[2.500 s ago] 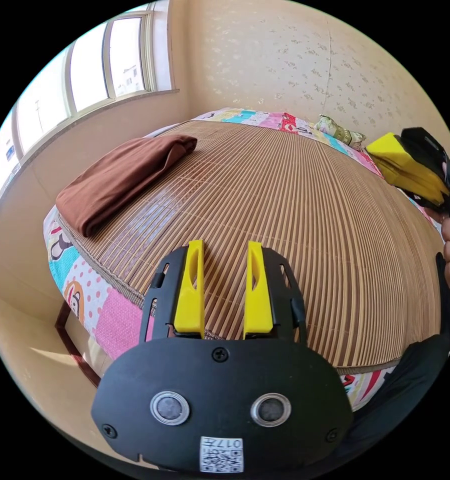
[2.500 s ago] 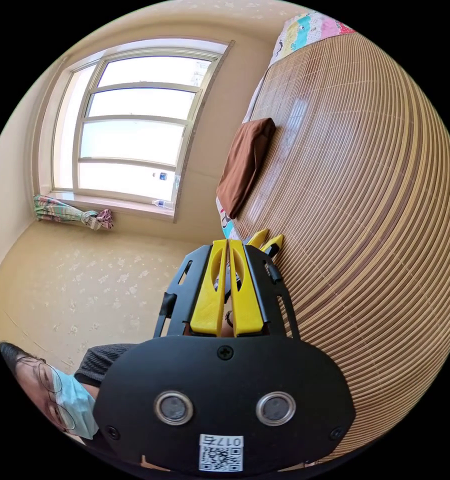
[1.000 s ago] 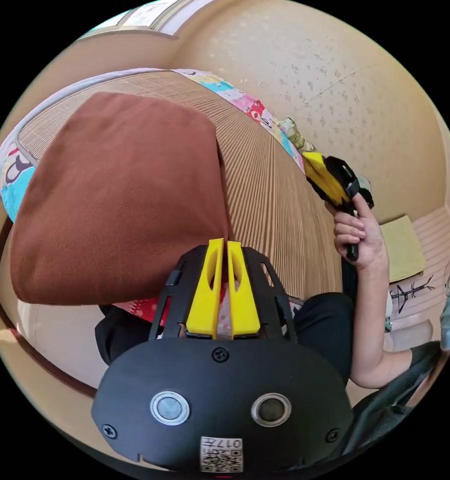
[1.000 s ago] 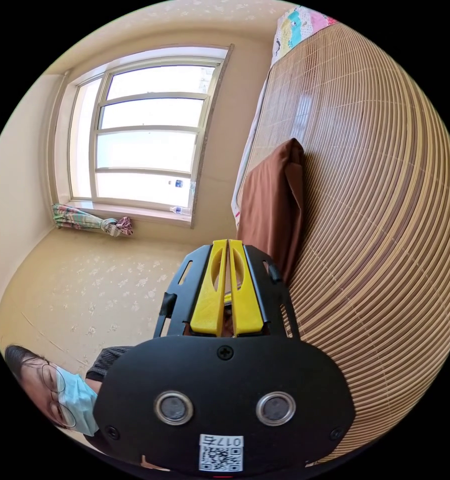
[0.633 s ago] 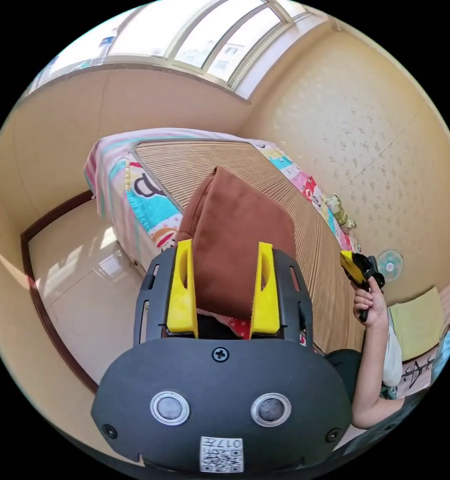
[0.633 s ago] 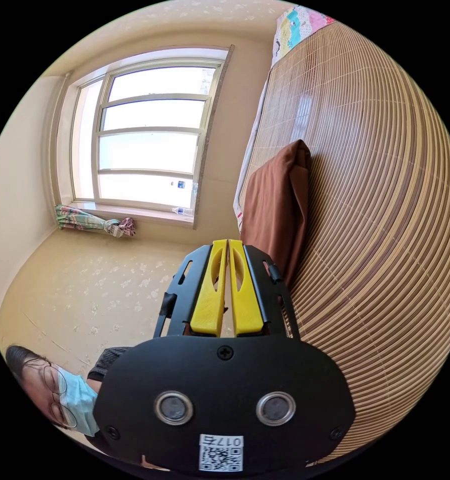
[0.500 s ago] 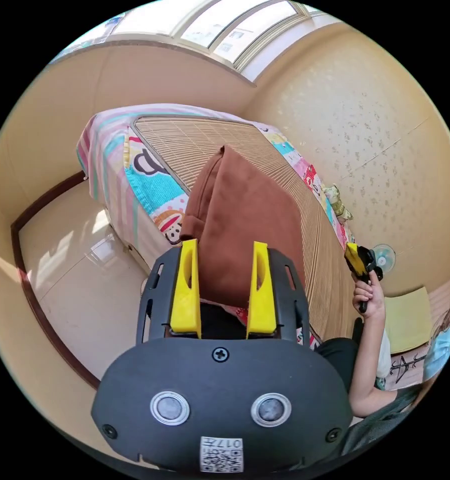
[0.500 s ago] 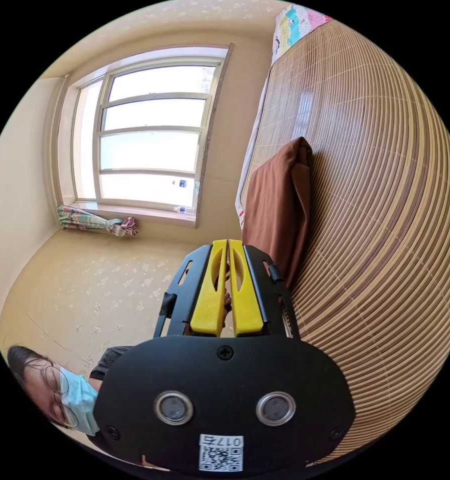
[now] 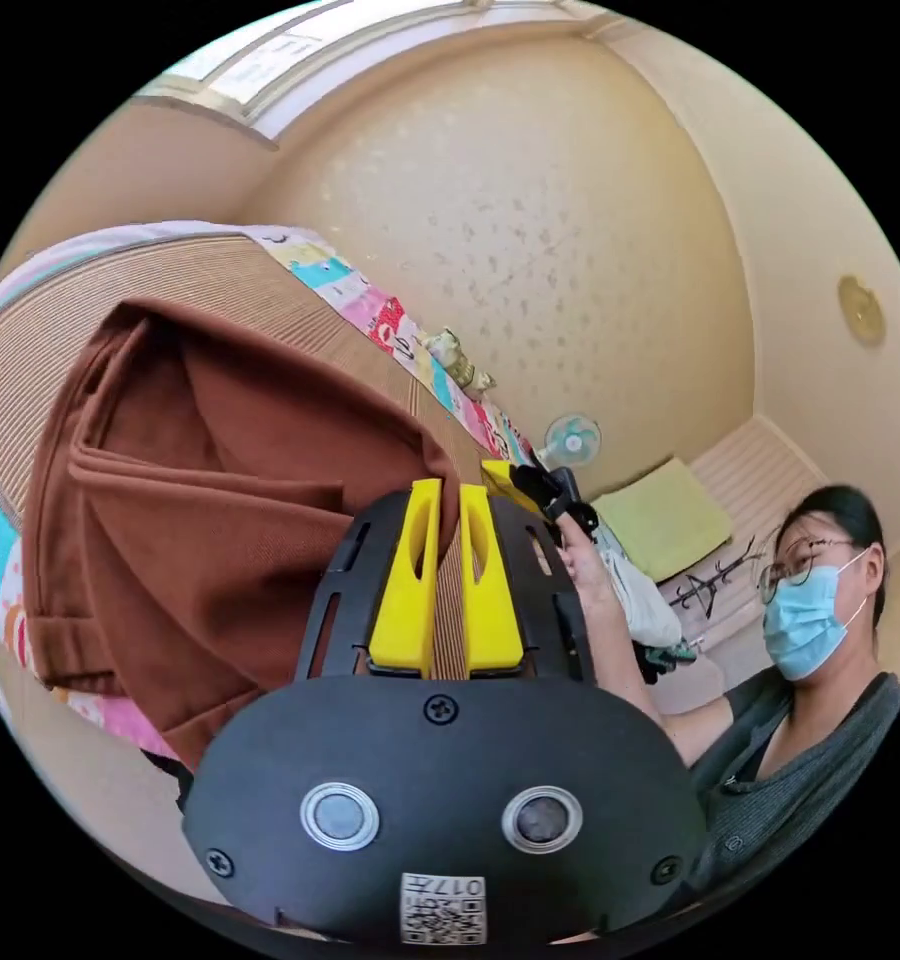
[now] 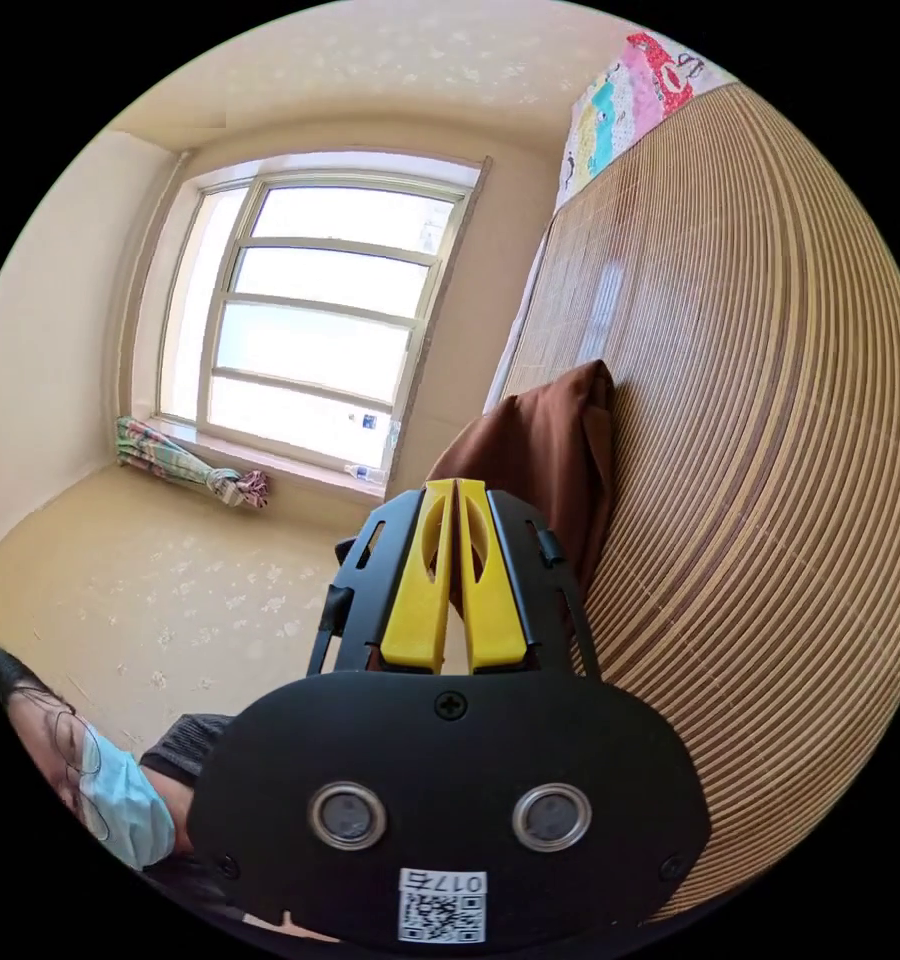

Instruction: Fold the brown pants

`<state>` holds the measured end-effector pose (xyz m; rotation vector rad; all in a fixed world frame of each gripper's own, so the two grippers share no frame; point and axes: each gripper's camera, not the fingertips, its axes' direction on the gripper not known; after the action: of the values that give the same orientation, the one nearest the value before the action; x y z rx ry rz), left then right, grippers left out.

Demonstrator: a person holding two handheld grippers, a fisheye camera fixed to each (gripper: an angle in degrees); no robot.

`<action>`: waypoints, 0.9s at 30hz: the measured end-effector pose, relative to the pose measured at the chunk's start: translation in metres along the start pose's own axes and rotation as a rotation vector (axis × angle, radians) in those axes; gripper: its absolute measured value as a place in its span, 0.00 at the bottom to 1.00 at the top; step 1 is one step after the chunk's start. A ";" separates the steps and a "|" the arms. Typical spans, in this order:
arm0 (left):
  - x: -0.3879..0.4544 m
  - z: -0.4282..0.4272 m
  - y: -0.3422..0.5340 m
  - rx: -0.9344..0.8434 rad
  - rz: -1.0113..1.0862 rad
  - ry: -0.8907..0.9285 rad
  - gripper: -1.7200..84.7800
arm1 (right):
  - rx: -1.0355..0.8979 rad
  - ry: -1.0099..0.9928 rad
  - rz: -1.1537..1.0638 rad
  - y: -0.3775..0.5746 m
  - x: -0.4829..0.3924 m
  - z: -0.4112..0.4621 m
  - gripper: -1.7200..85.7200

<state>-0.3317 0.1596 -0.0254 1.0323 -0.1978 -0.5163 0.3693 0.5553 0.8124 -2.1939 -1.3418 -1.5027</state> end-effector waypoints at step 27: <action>0.046 0.153 0.139 -0.450 0.077 0.103 0.07 | -0.516 0.502 -0.409 0.070 -0.069 0.236 0.19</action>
<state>-0.3080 0.0754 0.1680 0.6073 -0.0259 -0.4112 0.5718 0.6095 0.6661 -1.6143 -1.3810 -2.5796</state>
